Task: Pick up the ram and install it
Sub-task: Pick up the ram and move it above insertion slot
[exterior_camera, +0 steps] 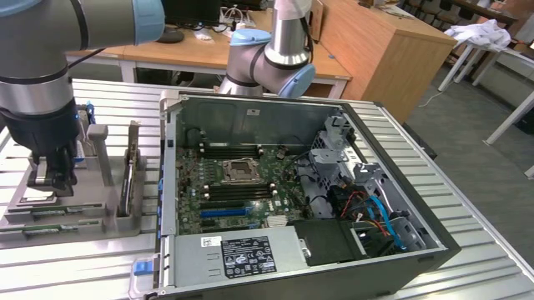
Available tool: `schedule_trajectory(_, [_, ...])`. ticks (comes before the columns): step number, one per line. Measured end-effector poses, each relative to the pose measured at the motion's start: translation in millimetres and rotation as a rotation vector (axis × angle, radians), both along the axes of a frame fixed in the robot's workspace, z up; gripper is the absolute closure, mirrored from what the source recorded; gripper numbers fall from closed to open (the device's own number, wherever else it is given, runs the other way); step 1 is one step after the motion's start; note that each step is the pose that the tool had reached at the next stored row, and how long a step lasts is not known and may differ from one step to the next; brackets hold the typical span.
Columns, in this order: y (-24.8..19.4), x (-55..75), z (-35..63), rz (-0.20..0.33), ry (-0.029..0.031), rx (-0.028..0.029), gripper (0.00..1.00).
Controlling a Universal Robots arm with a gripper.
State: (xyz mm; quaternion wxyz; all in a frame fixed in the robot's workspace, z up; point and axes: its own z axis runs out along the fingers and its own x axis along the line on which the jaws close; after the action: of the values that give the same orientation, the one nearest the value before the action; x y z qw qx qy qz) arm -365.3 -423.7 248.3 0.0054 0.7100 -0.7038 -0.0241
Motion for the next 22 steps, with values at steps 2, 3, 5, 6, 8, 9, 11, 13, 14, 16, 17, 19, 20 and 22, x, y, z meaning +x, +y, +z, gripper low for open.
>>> schedule_trajectory(2, [-1.5,0.0,0.0,0.0,-0.0001,0.0,0.7])
schedule_trajectory(3, [-2.3,-0.1,0.0,0.0,0.0,0.0,0.7])
schedule_trajectory(5, [-3.9,-0.1,0.0,0.0,0.0,-0.0001,0.7])
schedule_trajectory(6, [-4.8,-0.2,0.0,0.0,0.0,0.0,0.7])
schedule_trajectory(8, [-6.7,-0.2,0.0,0.0,-0.0001,0.0,0.7])
schedule_trajectory(9, [-7.8,-0.2,0.0,0.0,0.0,0.0,0.7])
schedule_trajectory(11, [-9.9,-0.3,0.0,0.0,0.0,0.0,0.7])
schedule_trajectory(13, [-12.2,-0.3,0.0,0.0,0.0,0.0,0.7])
schedule_trajectory(14, [-13.3,-0.4,0.0,0.0,0.0,0.0,0.7])
schedule_trajectory(16, [-15.5,-0.4,0.0,0.0,0.0,0.0,0.7])
schedule_trajectory(17, [-16.6,-0.5,0.0,0.0,-0.0001,0.0,0.7])
schedule_trajectory(19, [-18.7,-0.6,0.0,0.0,0.0001,0.0,0.7])
schedule_trajectory(20, [-19.7,-0.6,0.0,0.0,0.0,0.0001,0.7])
schedule_trajectory(22, [-21.7,-0.6,0.0,0.0,0.0001,-0.0001,0.7])
